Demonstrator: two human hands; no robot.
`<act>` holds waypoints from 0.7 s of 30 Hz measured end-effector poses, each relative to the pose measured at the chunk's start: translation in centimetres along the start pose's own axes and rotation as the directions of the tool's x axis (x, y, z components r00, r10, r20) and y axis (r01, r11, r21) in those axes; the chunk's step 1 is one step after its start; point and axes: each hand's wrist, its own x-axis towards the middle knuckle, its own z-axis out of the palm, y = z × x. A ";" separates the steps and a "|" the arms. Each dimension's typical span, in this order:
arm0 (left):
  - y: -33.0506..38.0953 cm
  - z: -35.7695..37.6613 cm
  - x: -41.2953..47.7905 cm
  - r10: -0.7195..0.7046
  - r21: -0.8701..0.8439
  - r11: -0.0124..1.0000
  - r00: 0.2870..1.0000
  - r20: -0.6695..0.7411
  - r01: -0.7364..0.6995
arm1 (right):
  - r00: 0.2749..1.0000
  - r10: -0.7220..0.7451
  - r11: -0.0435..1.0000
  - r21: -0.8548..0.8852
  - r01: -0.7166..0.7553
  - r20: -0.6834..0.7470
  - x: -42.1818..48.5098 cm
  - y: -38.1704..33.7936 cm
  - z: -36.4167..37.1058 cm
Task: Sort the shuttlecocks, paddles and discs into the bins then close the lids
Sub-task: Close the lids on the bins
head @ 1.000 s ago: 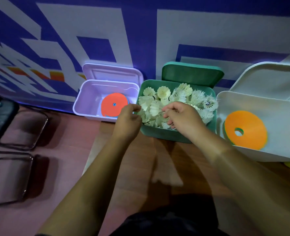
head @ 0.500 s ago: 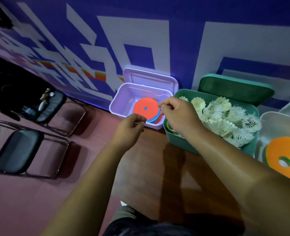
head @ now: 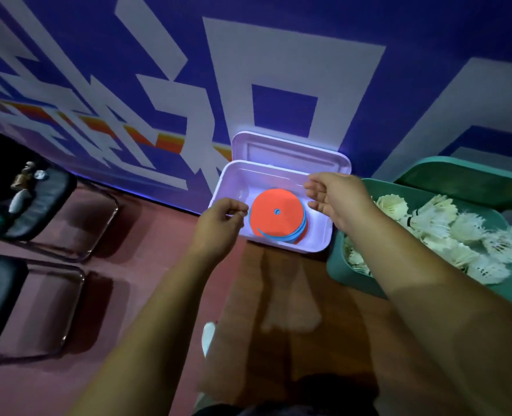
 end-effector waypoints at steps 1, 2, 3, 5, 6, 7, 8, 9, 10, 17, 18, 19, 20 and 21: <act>-0.4 -0.9 1.1 -0.005 -0.014 1.000 1.000 0.008 0.005 | 0.999 0.028 0.999 0.031 -0.027 -0.042 0.9 0.0 0.9; -0.8 -1.8 2.1 -0.006 -0.022 1.000 1.000 0.020 0.007 | 0.996 0.055 0.997 0.064 -0.051 -0.076 1.8 0.0 1.7; -1.0 -2.7 3.0 -0.003 -0.020 1.000 0.999 0.040 0.004 | 0.991 0.084 0.992 0.104 -0.074 -0.100 2.7 -0.1 2.5; -1.4 -4.1 4.7 0.008 -0.009 1.000 0.995 0.101 -0.007 | 0.983 0.131 0.976 0.192 -0.105 -0.129 4.2 -0.3 4.0; -1.6 -4.6 5.6 0.018 0.002 1.000 0.990 0.138 -0.019 | 0.979 0.144 0.967 0.229 -0.108 -0.143 4.9 -0.3 4.6; -1.7 -4.9 6.5 0.026 0.014 1.000 0.985 0.171 -0.028 | 0.977 0.149 0.961 0.257 -0.105 -0.156 5.5 -0.4 5.1; -1.7 -5.1 7.3 0.029 0.017 0.999 0.980 0.198 -0.033 | 0.974 0.151 0.956 0.277 -0.101 -0.167 6.0 -0.4 5.4; -1.5 -5.3 8.2 0.030 0.012 0.999 0.974 0.224 -0.033 | 0.972 0.152 0.952 0.291 -0.096 -0.178 6.5 -0.4 5.7; -1.2 -5.5 9.0 0.033 0.003 0.999 0.968 0.249 -0.035 | 0.970 0.154 0.950 0.299 -0.092 -0.188 6.9 -0.4 5.9; 1.7 -5.6 13.3 0.066 -0.011 0.998 0.936 0.346 -0.066 | 0.964 0.161 0.951 0.295 -0.094 -0.212 8.0 -0.9 5.6; 1.9 -5.6 13.5 0.064 -0.009 0.998 0.933 0.355 -0.065 | 0.963 0.162 0.950 0.300 -0.093 -0.214 8.2 -1.0 5.3; 2.0 -5.5 13.6 0.061 -0.012 0.998 0.931 0.360 -0.061 | 0.963 0.161 0.947 0.307 -0.090 -0.214 8.3 -1.1 5.1; 2.1 -5.5 13.7 0.056 -0.016 0.998 0.930 0.363 -0.054 | 0.964 0.161 0.944 0.318 -0.087 -0.213 8.5 -1.2 4.9; 2.2 -5.4 13.7 0.053 -0.024 0.999 0.930 0.364 -0.048 | 0.964 0.160 0.939 0.334 -0.083 -0.210 8.7 -1.4 4.7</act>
